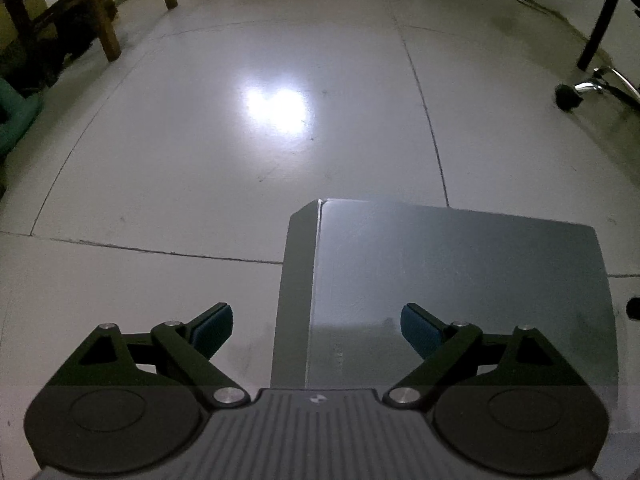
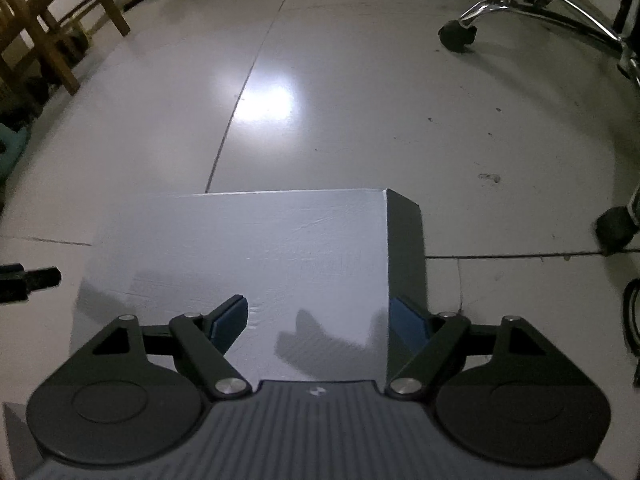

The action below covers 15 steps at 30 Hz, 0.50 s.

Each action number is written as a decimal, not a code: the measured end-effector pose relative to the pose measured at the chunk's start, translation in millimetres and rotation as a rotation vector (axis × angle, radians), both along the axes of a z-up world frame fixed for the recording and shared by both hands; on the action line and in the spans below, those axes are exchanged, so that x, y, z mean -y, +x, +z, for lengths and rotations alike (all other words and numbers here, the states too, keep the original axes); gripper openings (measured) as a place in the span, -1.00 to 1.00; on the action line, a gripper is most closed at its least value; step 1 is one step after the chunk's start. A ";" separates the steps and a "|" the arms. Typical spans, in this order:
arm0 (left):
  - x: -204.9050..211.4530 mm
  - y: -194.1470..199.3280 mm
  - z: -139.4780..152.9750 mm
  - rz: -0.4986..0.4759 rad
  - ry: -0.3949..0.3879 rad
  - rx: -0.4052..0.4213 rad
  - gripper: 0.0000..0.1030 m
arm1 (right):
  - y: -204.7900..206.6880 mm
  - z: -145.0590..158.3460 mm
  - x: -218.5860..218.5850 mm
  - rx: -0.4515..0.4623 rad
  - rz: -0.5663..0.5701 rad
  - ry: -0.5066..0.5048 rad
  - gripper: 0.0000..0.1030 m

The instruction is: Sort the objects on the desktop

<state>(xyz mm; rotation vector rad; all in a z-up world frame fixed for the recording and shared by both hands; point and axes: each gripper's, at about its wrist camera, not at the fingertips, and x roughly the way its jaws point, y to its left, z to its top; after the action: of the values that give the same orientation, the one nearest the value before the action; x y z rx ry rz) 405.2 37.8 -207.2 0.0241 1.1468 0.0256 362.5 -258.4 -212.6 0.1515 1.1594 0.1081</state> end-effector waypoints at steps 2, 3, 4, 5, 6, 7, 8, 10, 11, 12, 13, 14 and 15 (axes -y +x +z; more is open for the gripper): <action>0.6 3.0 -3.1 0.003 0.004 -0.008 0.77 | 2.2 -4.5 -0.5 -0.005 0.008 -0.012 0.60; 1.3 4.0 -4.2 0.002 0.004 -0.013 0.77 | 2.6 -6.5 -0.3 -0.007 0.008 -0.014 0.60; 1.6 4.2 -6.0 -0.002 0.007 -0.018 0.77 | 3.7 -8.3 0.3 -0.014 0.002 -0.011 0.60; 1.8 4.4 -7.8 -0.006 0.009 -0.024 0.77 | 4.0 -9.5 1.8 -0.017 -0.009 -0.002 0.60; 2.1 4.6 -9.7 -0.010 0.012 -0.030 0.77 | 4.1 -11.1 2.7 -0.021 -0.016 0.004 0.60; 2.3 4.8 -11.5 -0.013 0.015 -0.036 0.77 | 5.2 -13.8 4.7 -0.030 -0.023 0.008 0.60; 2.5 5.1 -13.3 -0.017 0.017 -0.042 0.77 | 5.8 -16.4 7.0 -0.036 -0.031 0.008 0.60; 3.0 5.5 -16.9 -0.024 0.023 -0.053 0.77 | 6.8 -20.1 11.8 -0.043 -0.034 0.011 0.60; 3.2 5.7 -18.7 -0.028 0.025 -0.059 0.77 | 7.3 -21.7 14.3 -0.046 -0.036 0.012 0.60; 3.5 5.9 -20.5 -0.032 0.028 -0.065 0.77 | 7.6 -23.6 16.5 -0.050 -0.037 0.013 0.60; 3.7 6.1 -22.3 -0.036 0.031 -0.071 0.77 | 7.8 -26.0 18.1 -0.058 -0.033 0.020 0.60; 4.0 6.3 -24.2 -0.039 0.033 -0.077 0.77 | 7.9 -28.6 19.2 -0.069 -0.028 0.025 0.60; 4.2 6.5 -26.0 -0.043 0.036 -0.083 0.77 | 8.2 -31.1 19.3 -0.077 -0.020 0.022 0.60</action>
<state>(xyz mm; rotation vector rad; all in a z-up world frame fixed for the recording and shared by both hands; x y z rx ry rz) 411.7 33.6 -233.2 0.0823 1.2281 0.0071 370.7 -277.7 -243.7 0.1883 1.2340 0.0982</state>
